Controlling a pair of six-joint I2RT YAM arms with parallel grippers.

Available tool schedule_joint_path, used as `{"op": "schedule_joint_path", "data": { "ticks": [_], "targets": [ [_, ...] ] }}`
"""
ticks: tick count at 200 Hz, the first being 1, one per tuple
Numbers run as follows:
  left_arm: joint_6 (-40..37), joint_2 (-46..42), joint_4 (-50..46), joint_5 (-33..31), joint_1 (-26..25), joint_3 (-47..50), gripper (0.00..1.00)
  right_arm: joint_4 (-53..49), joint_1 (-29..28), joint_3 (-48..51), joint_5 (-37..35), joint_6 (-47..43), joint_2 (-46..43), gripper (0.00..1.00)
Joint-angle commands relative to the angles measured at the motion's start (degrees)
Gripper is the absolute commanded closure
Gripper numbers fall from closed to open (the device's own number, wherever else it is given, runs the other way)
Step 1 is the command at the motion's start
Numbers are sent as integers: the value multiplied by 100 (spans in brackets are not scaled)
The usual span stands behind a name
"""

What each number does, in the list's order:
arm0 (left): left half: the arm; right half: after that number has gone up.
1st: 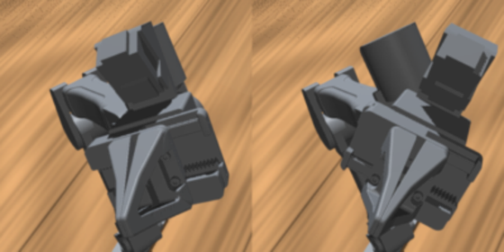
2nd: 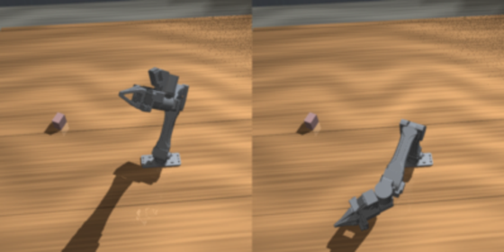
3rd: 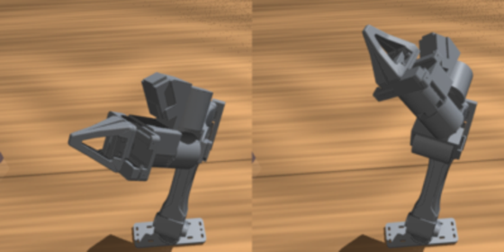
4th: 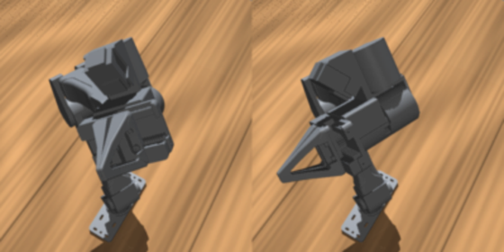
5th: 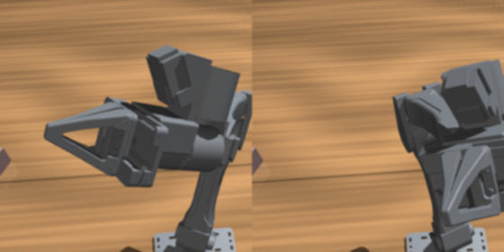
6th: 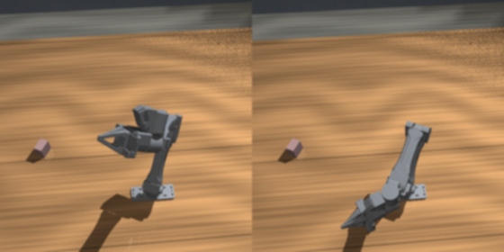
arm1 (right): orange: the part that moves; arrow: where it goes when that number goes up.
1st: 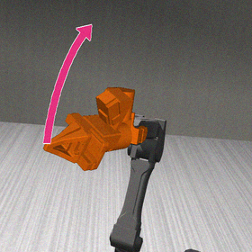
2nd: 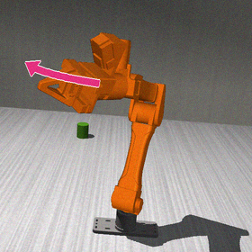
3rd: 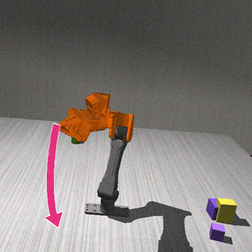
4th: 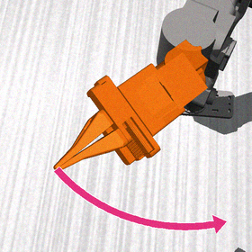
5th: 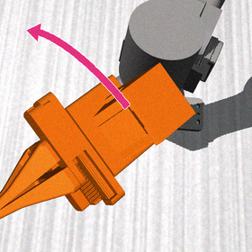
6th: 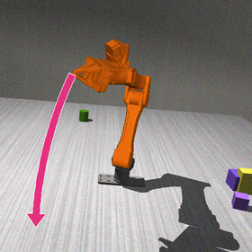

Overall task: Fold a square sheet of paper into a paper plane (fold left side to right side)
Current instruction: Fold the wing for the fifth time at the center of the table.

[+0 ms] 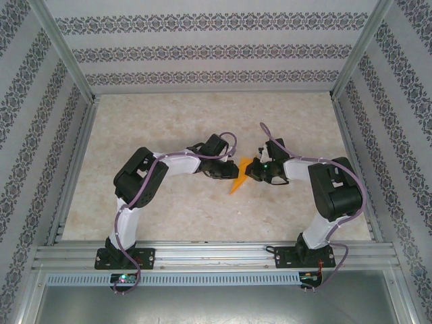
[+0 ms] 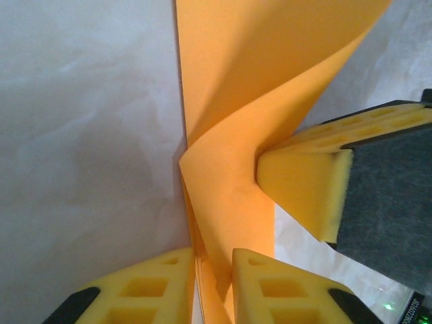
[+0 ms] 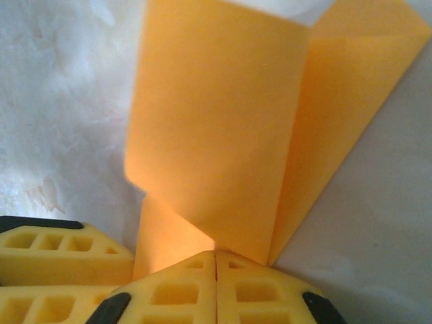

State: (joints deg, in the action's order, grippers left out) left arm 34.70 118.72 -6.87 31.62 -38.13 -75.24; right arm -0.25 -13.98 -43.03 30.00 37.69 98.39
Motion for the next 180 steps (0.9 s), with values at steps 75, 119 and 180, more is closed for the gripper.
{"op": "schedule_joint_path", "data": {
  "ticks": [75, 119, 180],
  "targets": [
    [-40, -982, -875, 755, 23, -115, 88, -432, 62, 295, -135, -163, 225, 100],
    [133, -612, -886, 936, -98, -236, 91, -454, 35, 253, -119, -200, 277, 100],
    [159, -258, -886, 1118, -107, -380, 91, -485, -1, 211, -106, -227, 304, 100]
  ]
}}
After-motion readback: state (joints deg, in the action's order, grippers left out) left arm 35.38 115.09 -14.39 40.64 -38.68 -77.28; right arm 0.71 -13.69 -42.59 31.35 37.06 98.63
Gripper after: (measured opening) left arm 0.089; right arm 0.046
